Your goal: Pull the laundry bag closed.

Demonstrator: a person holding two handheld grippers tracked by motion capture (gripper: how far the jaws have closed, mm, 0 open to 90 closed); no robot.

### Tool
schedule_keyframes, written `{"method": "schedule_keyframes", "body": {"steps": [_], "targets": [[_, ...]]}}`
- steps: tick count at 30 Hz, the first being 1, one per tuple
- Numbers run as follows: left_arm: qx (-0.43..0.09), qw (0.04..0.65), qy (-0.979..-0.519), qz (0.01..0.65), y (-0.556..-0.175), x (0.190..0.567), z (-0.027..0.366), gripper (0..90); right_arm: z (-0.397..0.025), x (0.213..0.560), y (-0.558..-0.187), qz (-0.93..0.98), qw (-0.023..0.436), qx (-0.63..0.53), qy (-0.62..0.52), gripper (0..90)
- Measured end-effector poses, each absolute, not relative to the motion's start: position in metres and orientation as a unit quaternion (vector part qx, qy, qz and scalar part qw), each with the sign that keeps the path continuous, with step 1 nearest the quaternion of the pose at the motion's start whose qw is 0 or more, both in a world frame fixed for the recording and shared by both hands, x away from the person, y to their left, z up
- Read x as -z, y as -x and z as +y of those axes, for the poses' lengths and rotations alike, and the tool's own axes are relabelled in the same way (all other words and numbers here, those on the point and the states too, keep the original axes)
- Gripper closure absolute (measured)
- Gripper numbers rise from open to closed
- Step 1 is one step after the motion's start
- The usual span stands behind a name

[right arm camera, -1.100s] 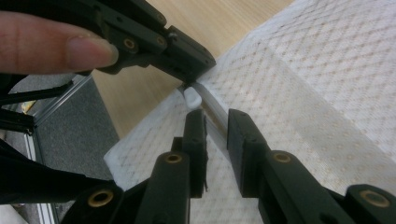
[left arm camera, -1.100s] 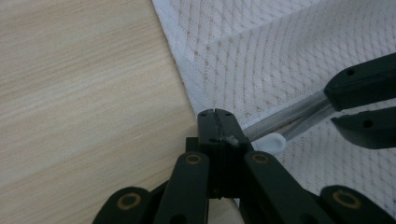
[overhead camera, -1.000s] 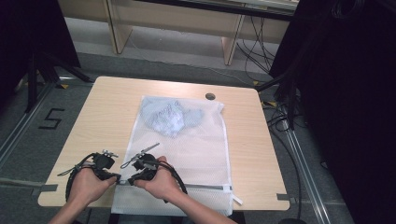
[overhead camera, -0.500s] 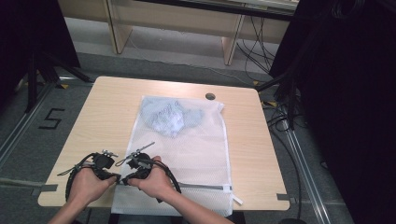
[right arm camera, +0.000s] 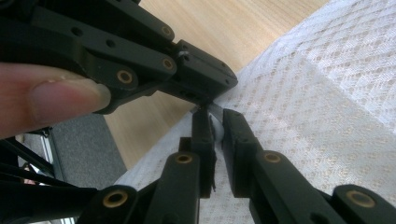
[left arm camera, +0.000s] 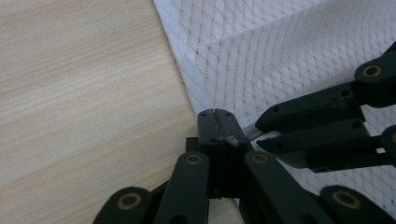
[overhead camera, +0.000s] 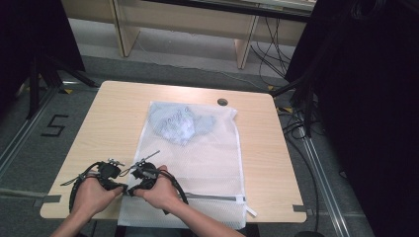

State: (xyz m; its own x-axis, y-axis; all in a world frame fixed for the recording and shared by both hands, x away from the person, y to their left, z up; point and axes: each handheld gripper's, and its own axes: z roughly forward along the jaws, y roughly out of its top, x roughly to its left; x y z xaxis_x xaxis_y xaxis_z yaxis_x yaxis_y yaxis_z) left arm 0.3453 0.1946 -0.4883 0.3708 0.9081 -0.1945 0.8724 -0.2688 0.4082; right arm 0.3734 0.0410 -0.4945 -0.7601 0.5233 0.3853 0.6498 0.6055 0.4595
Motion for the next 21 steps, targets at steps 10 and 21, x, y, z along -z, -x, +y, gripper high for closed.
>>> {"method": "schedule_keyframes", "body": {"steps": [10,21], "targets": [[-0.039,0.230,-0.796,0.559,-0.3452,0.4885,0.1939,89.9,0.0445,0.4939,-0.3710,-0.886,0.118,0.293,0.338,86.6],[-0.056,0.217,-0.827,0.516,-0.3461,0.4878,0.1943,90.0,0.0415,0.4947,-0.3708,-0.876,0.128,0.278,0.373,86.9]]}}
